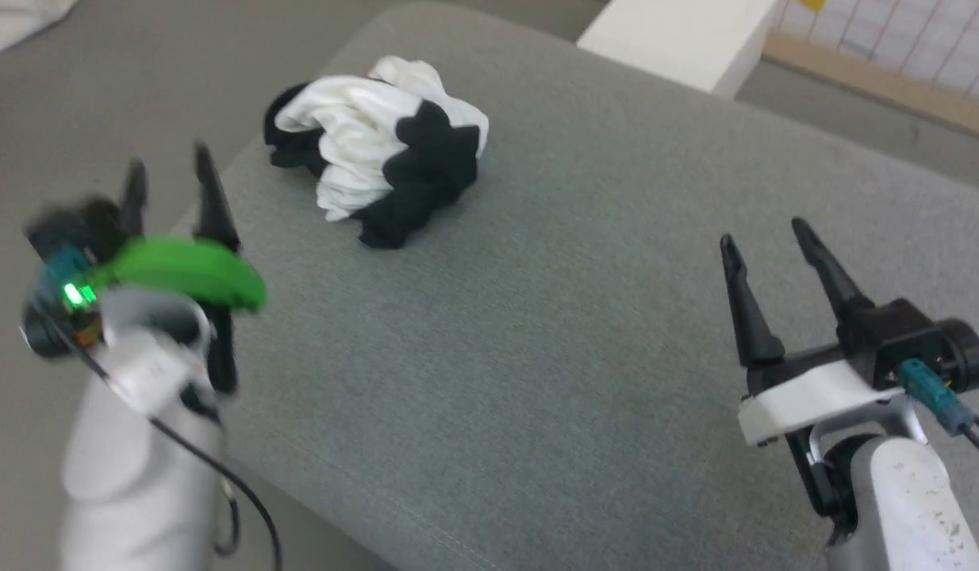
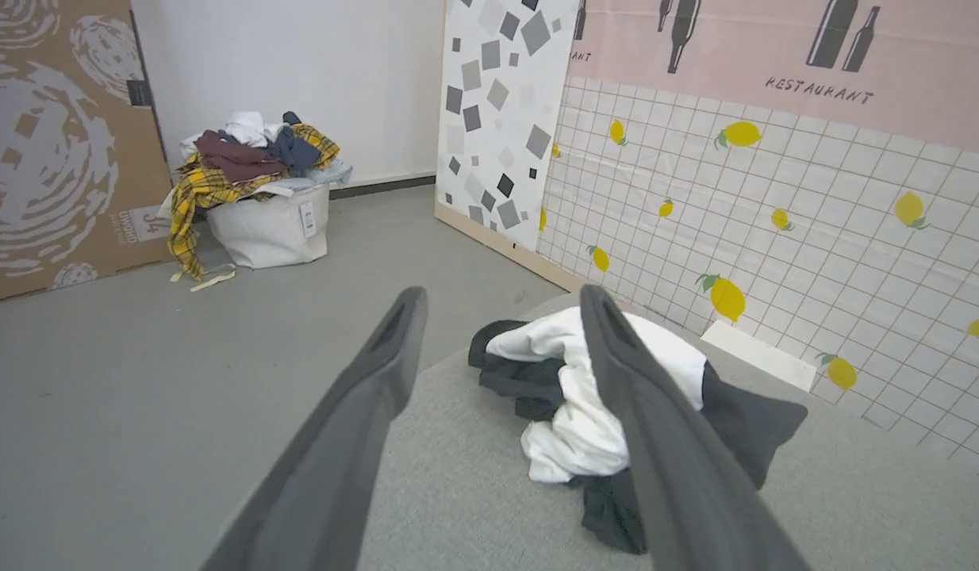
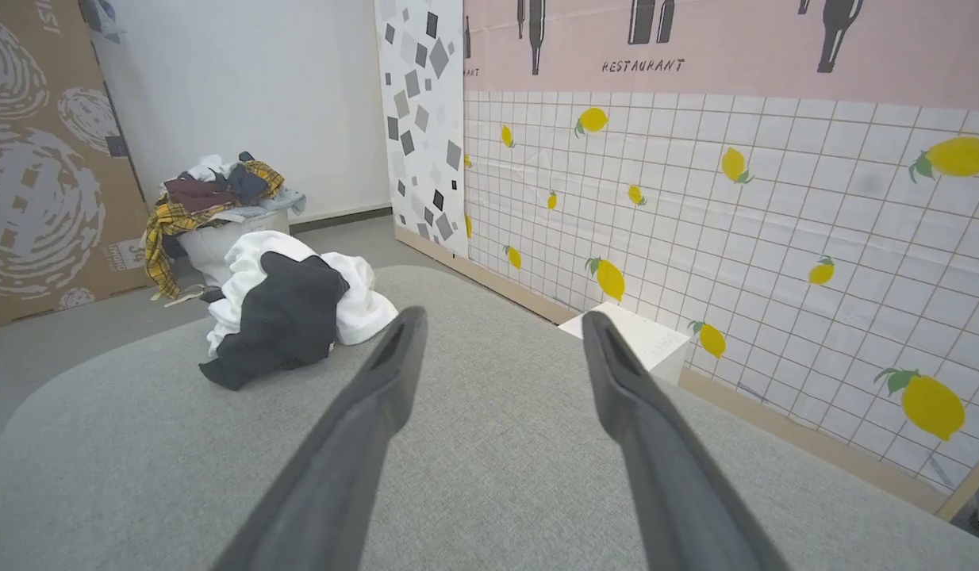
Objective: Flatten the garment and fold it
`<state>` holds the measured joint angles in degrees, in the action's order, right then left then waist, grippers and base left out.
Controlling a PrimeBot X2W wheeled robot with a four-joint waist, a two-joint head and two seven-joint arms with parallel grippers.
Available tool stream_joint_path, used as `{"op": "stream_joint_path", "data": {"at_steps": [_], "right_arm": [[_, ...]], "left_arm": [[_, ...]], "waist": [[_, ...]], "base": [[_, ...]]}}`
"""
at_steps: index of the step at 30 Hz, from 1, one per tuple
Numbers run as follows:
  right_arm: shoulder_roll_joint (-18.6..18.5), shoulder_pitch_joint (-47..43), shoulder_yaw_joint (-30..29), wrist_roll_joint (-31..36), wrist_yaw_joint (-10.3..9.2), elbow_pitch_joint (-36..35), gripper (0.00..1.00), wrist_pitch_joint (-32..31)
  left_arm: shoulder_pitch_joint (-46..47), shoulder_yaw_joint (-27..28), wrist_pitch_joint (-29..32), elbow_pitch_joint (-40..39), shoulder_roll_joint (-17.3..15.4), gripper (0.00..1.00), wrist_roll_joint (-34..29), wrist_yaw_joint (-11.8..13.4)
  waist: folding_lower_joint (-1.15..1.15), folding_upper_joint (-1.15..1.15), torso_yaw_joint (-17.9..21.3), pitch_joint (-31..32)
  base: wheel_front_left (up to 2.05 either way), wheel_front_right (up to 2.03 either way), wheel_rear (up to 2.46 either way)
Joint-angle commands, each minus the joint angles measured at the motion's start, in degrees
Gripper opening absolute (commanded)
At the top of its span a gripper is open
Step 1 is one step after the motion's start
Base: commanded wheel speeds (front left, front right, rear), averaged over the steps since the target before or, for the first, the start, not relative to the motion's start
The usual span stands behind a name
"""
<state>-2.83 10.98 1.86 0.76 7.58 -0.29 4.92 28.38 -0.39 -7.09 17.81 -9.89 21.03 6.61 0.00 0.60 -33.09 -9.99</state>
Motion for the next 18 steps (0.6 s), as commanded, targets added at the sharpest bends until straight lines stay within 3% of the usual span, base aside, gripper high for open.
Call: {"op": "stream_joint_path", "data": {"at_steps": [1, 7, 11, 18], "right_arm": [[-0.05, 0.96, -0.17, 0.67, -0.09, -0.61, 1.0, -0.24], [-0.05, 4.05, 0.66, 1.67, -0.09, -2.43, 1.0, -0.64], [-0.05, 5.76, 0.42, 1.38, -0.09, -2.99, 1.0, -0.01], [-0.05, 7.22, 0.33, 0.17, -0.09, -2.73, 1.0, 1.49]], "left_arm": [[3.14, 0.53, 1.0, 0.86, -1.23, 1.0, 1.05, -0.76], [14.71, 3.0, 10.69, 5.51, -6.17, 1.0, 5.82, -3.66], [18.61, 4.89, 18.97, 7.56, -9.2, 1.0, 9.3, -4.16], [17.86, 7.35, 34.99, 9.77, -13.45, 1.0, 13.01, -0.22]], "waist": [[0.0, -0.6, 9.8, -13.4], [0.0, -0.6, 16.12, -21.59], [0.0, -0.6, 19.84, -25.13], [0.0, -0.6, 23.94, -28.16]], "base": [[0.0, 0.0, 0.0], [0.0, 0.0, 0.0], [0.0, 0.0, 0.0], [0.0, 0.0, 0.0]]}}
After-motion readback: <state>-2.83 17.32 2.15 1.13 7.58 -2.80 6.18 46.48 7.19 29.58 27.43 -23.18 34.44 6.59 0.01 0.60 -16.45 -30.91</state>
